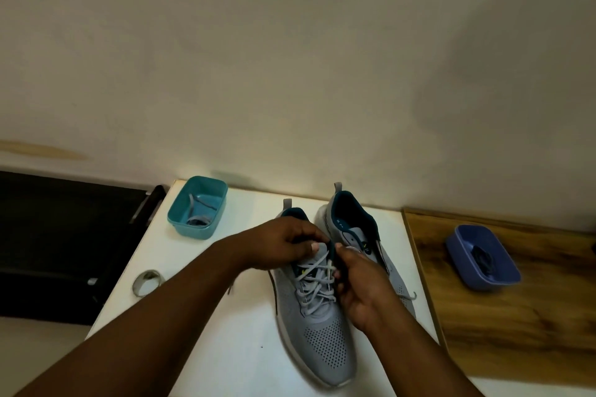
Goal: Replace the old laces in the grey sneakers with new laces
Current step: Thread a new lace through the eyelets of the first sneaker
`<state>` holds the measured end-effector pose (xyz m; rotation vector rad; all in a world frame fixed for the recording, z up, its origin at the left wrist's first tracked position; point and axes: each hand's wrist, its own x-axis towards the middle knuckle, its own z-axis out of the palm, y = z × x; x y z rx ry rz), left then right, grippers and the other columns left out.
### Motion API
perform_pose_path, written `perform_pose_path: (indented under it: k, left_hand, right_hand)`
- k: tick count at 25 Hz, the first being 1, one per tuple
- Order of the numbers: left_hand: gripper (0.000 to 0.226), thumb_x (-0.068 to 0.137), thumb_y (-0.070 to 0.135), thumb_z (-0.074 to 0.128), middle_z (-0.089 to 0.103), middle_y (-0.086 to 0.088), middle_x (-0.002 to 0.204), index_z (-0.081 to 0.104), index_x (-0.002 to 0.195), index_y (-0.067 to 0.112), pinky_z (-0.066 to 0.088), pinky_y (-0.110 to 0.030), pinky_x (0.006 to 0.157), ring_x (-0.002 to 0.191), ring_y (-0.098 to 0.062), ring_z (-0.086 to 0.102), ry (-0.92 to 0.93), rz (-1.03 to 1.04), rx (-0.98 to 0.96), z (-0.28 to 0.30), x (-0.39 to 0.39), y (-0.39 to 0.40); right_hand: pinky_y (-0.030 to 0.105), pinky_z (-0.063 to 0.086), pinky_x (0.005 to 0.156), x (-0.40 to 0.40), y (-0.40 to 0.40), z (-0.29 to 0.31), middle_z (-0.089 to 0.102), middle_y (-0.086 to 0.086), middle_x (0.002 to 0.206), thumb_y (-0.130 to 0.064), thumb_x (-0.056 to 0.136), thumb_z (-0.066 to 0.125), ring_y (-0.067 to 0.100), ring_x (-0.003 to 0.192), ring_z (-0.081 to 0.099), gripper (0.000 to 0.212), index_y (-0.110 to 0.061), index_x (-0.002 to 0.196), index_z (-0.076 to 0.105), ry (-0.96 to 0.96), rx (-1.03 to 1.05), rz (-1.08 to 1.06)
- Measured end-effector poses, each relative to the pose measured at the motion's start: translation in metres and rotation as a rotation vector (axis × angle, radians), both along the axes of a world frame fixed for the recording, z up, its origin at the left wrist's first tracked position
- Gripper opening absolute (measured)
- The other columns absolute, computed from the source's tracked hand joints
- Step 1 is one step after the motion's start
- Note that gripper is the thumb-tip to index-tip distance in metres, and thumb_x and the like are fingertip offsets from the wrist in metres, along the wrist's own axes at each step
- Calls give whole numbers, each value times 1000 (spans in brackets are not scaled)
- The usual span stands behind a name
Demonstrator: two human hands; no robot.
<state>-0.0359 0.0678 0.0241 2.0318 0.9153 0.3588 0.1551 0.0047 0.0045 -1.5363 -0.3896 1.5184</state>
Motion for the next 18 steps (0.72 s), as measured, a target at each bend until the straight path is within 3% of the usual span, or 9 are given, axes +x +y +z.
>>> perform_pose_path:
  k: [2,6,9,12,15,18]
  left_hand:
    - [32,105,45,46,67,13,123,62,131,34,53,-35,99,111,-1,62,25,-11,112,-5,-1,-6]
    - [29,107,38,46,68,14,123,63,130,34,53,-38,98,112,-2,62,-39,18,132,-13,-2,-10]
    - [33,108,36,46,64,12,130,59,137,30,49,-33,102,120,-3,58,-118,119,251,-15,-8,-18]
    - [26,102,42,55,57,15,118,57,124,29,49,-31,90,109,-2,54,-112,404,499,-31,-25,-37]
    - [28,94,62,54,52,20,105,50,108,37,51,-27,78,95,0,55,-32,546,327,-42,-33,-55]
    - [26,94,62,54,58,19,96,46,103,40,47,-23,72,88,0,56,-14,527,294,-42,-28,-65]
  right_hand:
    - [25,46,48,-3,1,-4,67,13,86,-23,102,61,17,59,54,24,-3,111,70,51,40,-50]
    - [32,52,56,-7,-5,-10,64,11,71,-27,103,59,18,58,57,26,-4,108,69,32,74,-149]
    - [47,62,81,-10,-7,-9,77,12,88,-31,103,59,27,83,74,26,-10,101,73,-217,208,-102]
    - [47,62,85,-8,-7,-3,78,4,86,-31,101,62,25,87,75,24,-12,91,74,-422,315,40]
    - [50,61,84,-2,-5,2,76,5,80,-34,98,66,28,82,73,30,-8,86,72,-564,325,179]
    - [48,62,79,2,-5,4,74,9,77,-36,94,70,33,80,73,35,-3,85,71,-580,328,241]
